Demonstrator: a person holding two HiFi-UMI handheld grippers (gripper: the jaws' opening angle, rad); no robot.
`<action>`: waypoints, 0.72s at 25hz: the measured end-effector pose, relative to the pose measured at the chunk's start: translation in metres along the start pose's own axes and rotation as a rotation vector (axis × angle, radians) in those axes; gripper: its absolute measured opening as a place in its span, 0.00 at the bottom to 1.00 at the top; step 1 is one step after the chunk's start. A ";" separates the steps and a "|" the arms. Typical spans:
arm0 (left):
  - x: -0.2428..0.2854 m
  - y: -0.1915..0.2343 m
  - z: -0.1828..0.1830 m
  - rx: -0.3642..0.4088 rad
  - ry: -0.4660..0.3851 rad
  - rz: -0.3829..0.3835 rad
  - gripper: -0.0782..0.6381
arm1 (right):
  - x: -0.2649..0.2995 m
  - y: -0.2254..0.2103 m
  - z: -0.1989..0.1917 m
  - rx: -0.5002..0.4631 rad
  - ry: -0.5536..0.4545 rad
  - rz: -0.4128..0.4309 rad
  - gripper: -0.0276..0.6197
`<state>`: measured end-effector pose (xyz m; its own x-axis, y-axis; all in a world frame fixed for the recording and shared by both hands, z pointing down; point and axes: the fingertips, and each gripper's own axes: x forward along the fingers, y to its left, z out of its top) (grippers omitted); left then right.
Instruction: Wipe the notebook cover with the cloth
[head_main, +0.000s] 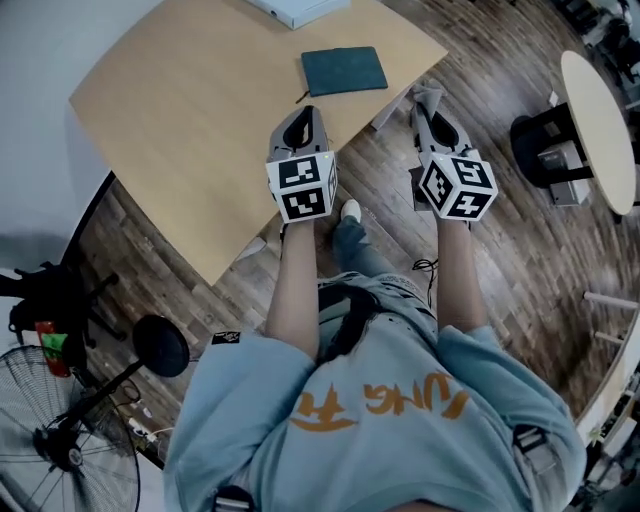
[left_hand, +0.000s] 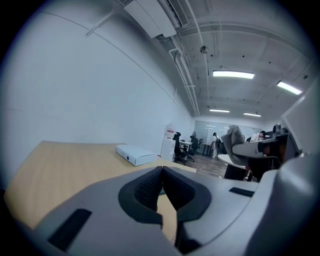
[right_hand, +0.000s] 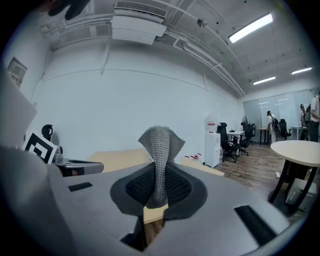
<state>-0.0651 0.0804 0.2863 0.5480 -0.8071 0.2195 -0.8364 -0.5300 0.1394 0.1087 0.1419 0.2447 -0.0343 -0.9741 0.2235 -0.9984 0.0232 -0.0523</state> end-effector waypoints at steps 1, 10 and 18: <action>0.011 0.002 -0.007 -0.006 0.018 0.005 0.13 | 0.010 -0.006 -0.005 0.010 0.013 0.002 0.08; 0.092 0.011 -0.057 -0.043 0.166 0.056 0.13 | 0.092 -0.060 -0.046 0.073 0.129 0.018 0.08; 0.156 0.006 -0.033 0.011 0.193 0.096 0.13 | 0.162 -0.103 -0.023 0.133 0.099 0.078 0.08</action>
<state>0.0154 -0.0402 0.3536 0.4538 -0.7899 0.4125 -0.8842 -0.4565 0.0986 0.2051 -0.0130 0.3083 -0.1221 -0.9433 0.3086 -0.9778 0.0611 -0.2002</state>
